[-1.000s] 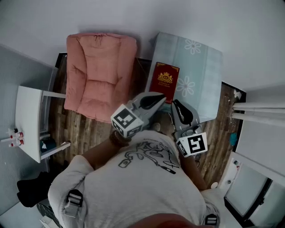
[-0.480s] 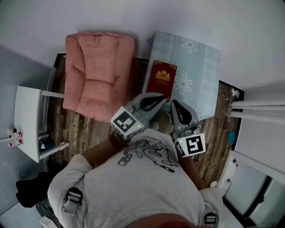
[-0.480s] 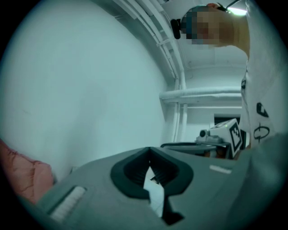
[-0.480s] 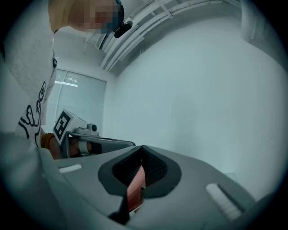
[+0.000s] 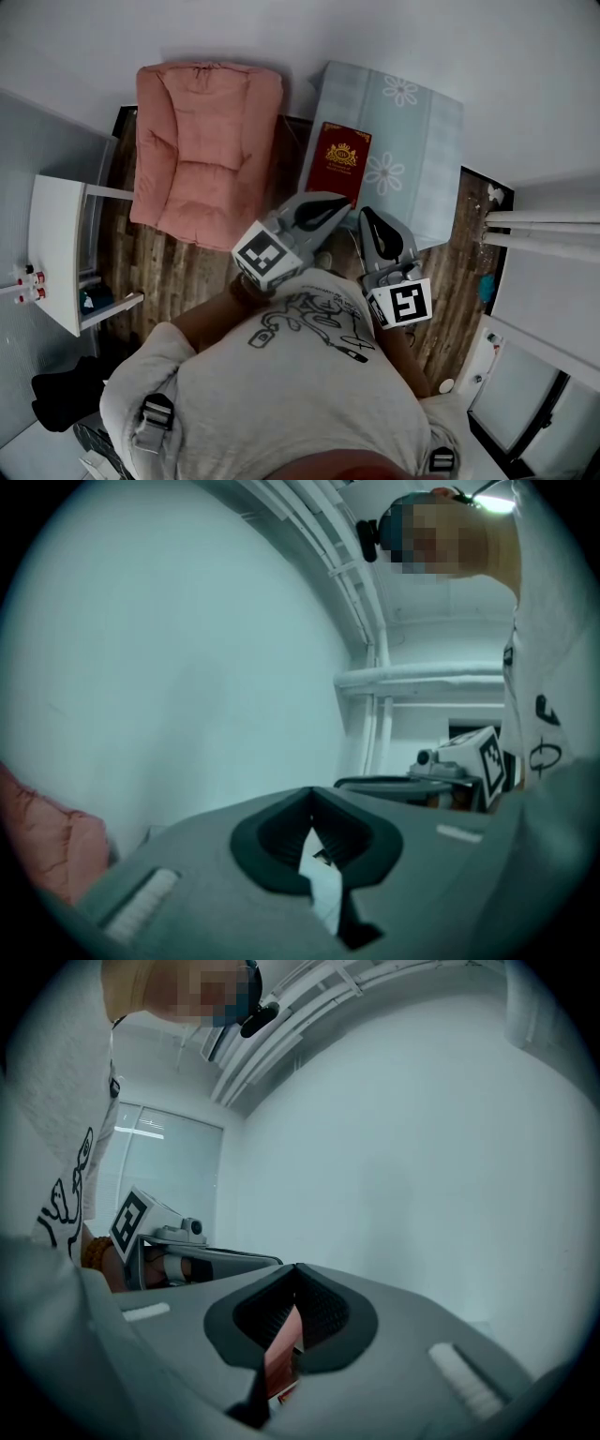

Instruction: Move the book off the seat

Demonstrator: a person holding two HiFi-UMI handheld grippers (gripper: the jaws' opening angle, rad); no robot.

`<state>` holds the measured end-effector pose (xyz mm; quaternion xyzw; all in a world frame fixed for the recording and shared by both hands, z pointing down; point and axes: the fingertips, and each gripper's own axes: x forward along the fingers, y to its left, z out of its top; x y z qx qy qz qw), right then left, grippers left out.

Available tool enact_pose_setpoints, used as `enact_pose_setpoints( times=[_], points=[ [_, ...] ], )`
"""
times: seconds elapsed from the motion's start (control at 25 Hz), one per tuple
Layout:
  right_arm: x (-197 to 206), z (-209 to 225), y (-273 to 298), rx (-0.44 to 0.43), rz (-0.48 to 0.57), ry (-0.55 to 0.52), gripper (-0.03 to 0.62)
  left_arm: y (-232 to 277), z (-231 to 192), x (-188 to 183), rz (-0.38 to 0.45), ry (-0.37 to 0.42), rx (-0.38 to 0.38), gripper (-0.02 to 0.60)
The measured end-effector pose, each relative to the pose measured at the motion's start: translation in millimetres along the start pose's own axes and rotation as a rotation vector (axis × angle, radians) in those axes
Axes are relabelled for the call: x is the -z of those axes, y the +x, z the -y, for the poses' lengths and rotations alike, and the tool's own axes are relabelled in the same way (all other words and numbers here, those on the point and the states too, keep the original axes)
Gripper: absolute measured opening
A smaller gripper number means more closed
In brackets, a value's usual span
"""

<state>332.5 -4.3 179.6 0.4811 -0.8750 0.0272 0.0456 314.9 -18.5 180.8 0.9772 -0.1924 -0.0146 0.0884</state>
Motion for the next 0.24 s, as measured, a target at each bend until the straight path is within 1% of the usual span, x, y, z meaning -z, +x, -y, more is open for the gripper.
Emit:
enact_pose_setpoints(
  times=[0.24],
  points=[
    [-2.8,-1.4,0.5,-0.009,-0.001,-0.003,0.007,-0.3,0.5,-1.4,0.001,-0.006,-0.005,0.002]
  ],
)
